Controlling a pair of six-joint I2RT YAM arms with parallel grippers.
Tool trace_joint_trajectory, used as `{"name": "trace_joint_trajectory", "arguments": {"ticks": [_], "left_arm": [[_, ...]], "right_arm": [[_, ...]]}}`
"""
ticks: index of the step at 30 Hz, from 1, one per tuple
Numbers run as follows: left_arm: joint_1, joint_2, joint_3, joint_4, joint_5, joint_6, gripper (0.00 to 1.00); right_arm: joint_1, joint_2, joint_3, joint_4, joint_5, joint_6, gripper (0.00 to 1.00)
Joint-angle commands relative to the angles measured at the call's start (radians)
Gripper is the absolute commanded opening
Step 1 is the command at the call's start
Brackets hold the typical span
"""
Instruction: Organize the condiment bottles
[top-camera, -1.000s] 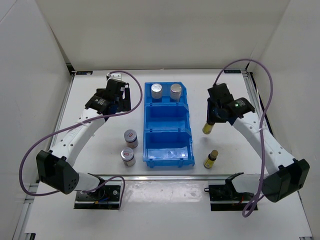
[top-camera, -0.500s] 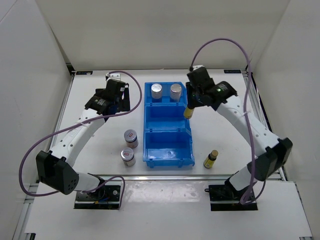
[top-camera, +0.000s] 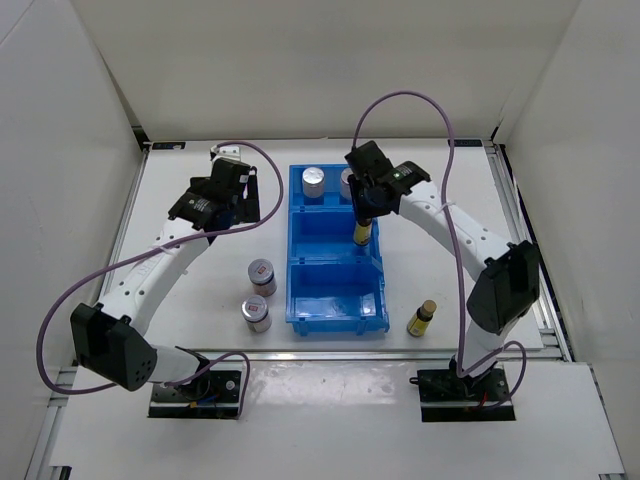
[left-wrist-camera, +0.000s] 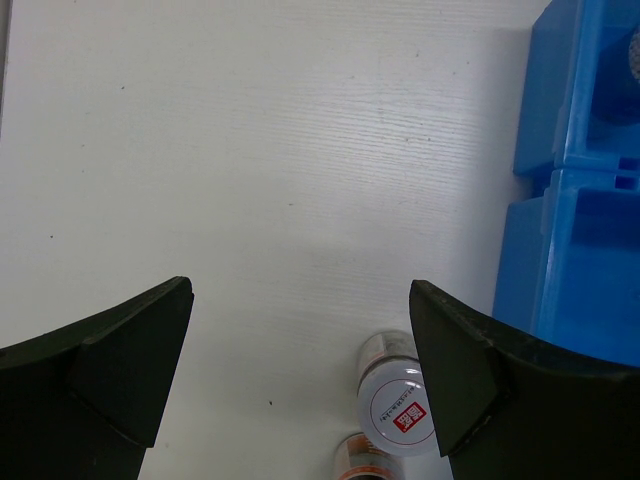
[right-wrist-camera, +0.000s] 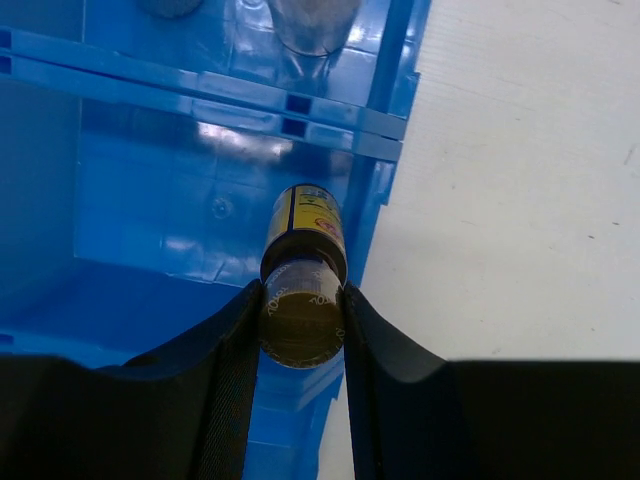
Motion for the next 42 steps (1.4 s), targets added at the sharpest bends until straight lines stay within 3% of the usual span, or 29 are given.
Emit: {"name": "trace_joint_trajectory", "arguments": {"ticks": [1,5,7,8,9,10,14,15,16,17,22,32,38,42], "left_arm": [[0.003,-0.042,-0.007,0.011,-0.013,-0.008,1.0],[0.003,-0.042,-0.007,0.011,-0.013,-0.008,1.0],[0.003,-0.042,-0.007,0.011,-0.004,-0.008,1.0],[0.003,-0.042,-0.007,0.011,-0.004,-0.008,1.0],[0.003,-0.042,-0.007,0.011,-0.004,-0.008,1.0],[0.003,-0.042,0.002,0.011,-0.004,-0.008,1.0],[0.003,-0.033,0.002,0.011,0.006,-0.008,1.0],[0.003,-0.033,0.002,0.011,0.006,-0.008,1.0],[0.003,-0.033,0.002,0.011,0.006,-0.008,1.0],[0.003,-0.033,0.002,0.011,0.006,-0.008,1.0],[0.003,-0.044,0.002,0.011,0.006,-0.008,1.0],[0.003,-0.073,0.002,0.011,0.015,-0.017,1.0],[0.003,-0.073,0.002,0.011,0.015,-0.017,1.0],[0.003,-0.073,0.002,0.011,0.015,-0.017,1.0]], "right_arm": [[0.001,0.007,0.004,0.088,-0.036,-0.002,0.03],[0.001,0.038,-0.005,0.106,-0.036,-0.002,0.09],[0.001,0.048,-0.005,0.106,-0.036,-0.002,0.17],[0.001,0.048,-0.005,0.106,-0.036,-0.002,0.25],[0.001,0.048,-0.005,0.106,-0.036,-0.002,0.48],[0.001,0.048,-0.015,0.106,-0.036,-0.002,0.57],[0.001,0.021,-0.028,0.097,-0.001,-0.002,0.74],[0.001,0.01,-0.028,0.08,0.034,0.009,0.81],[0.001,-0.011,-0.019,0.066,0.05,0.009,0.98],[0.001,-0.025,-0.019,0.054,0.06,0.009,1.0],[0.001,-0.191,-0.015,-0.035,0.156,0.066,1.0],[-0.097,-0.618,-0.365,-0.216,0.136,0.302,1.0],[-0.108,-0.783,-0.468,-0.34,0.062,0.458,0.8],[-0.108,-0.821,-0.528,-0.365,0.03,0.546,0.74]]}}
